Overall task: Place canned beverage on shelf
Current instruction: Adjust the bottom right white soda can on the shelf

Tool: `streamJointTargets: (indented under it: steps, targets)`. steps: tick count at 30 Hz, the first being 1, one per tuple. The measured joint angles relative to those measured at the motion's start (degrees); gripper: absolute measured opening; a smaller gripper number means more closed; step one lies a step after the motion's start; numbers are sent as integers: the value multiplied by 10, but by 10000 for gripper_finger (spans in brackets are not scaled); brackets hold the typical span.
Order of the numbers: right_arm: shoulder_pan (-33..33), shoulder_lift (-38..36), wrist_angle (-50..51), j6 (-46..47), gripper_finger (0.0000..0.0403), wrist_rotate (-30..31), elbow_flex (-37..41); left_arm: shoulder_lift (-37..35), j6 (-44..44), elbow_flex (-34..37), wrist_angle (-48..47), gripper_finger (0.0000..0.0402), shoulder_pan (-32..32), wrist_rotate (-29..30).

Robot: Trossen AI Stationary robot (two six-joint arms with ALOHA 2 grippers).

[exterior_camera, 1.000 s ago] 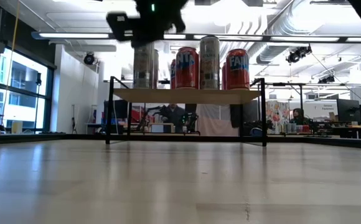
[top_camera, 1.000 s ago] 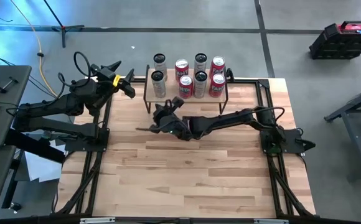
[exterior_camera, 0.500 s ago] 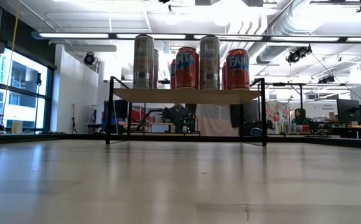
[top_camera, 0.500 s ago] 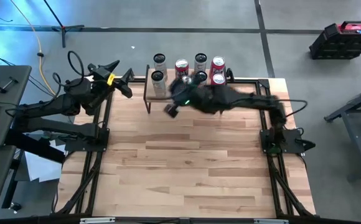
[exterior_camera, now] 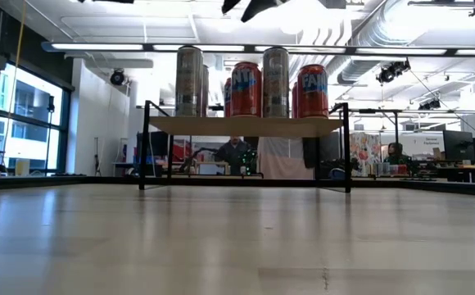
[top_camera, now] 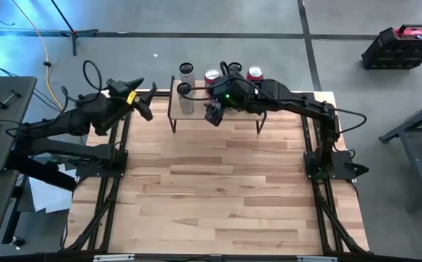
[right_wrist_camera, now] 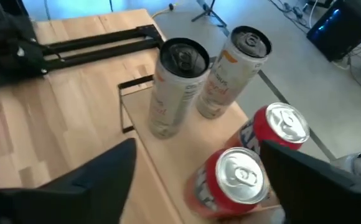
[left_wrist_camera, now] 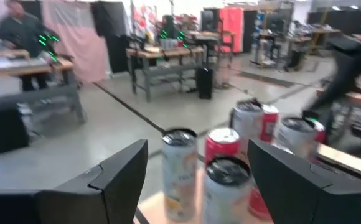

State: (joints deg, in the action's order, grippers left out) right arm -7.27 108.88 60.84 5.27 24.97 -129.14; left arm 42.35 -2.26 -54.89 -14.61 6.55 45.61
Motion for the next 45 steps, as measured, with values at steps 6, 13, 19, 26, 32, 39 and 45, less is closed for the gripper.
streamJointTargets:
  steps: [6, 13, 19, 26, 32, 39, 45]
  targets:
    - [-29, 0, 9, -34, 395, -25, 0, 5, -48, 0, -32, 266, 0, -34]
    - [-88, 1, 20, -94, 397, -102, 0, 21, -52, 0, 12, 266, 10, -30]
    - [-114, 14, 34, -114, 399, -169, -1, 50, -30, 0, 60, 266, 31, -29]
    - [-109, 40, 46, -102, 398, -123, 0, 74, -31, 1, 74, 266, 45, -31]
    - [-106, 43, 57, -83, 396, -119, 0, 78, -31, 1, 75, 266, 45, -32]
    - [-104, 57, 71, -81, 396, -123, 0, 78, -31, 1, 73, 266, 42, -36]
    - [-99, 64, 79, -97, 396, -109, -1, 78, -33, 1, 72, 266, 42, -60]
